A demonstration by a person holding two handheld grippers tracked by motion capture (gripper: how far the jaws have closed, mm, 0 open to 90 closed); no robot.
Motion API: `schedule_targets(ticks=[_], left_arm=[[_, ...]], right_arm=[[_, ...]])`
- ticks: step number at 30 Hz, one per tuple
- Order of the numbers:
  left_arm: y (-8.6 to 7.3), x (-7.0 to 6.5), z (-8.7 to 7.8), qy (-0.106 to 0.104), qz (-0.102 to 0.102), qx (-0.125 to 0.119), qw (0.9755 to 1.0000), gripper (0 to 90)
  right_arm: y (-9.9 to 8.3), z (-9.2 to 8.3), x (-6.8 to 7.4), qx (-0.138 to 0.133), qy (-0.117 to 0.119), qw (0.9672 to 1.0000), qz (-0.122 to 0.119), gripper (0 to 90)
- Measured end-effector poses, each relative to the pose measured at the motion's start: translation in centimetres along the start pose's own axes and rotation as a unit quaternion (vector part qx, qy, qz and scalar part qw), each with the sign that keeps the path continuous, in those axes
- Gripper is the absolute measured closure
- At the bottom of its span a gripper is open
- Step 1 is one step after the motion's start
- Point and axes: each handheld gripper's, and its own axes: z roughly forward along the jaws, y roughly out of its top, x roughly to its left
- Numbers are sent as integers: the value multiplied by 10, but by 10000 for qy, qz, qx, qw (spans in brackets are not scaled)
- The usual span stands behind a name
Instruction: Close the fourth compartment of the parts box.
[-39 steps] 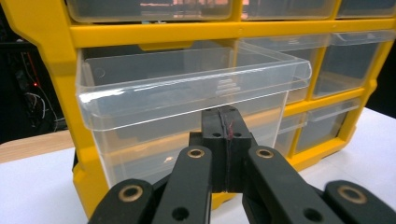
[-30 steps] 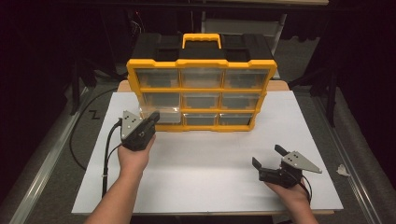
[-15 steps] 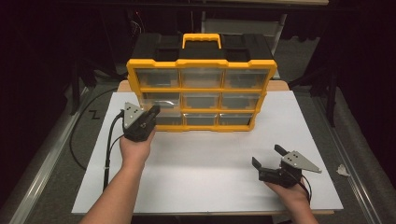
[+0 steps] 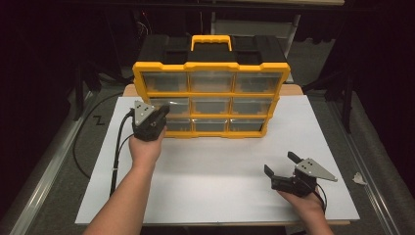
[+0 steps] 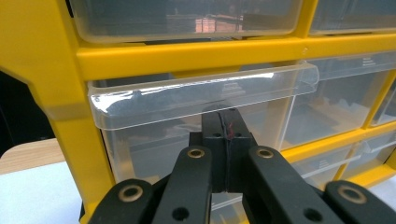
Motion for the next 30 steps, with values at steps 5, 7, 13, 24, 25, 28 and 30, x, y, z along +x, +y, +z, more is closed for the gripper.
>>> schedule_targets(ticks=[5,7,13,24,25,28,30], left_arm=[[0,1,5,-2,-82,5,10000,900],[2,2,7,3,-103,33,9999,900],[4,2,11,56,-94,68,9999,900],[4,0,12,82,-54,92,9999,900],[4,0,12,82,-54,92,9999,900],[4,0,9,94,-72,102,9999,900],[2,-1,3,48,-20,57,10000,900]], right_arm=[[0,0,0,-12,-4,10000,8,31],[0,0,0,-10,-6,10000,11,31],[0,0,-1,-21,-15,10000,11,31],[1,0,0,-19,-9,10000,3,32],[1,0,0,-19,-9,10000,3,32],[0,1,0,-7,-1,10000,-5,32],[0,1,0,-5,-7,10000,-18,32]])
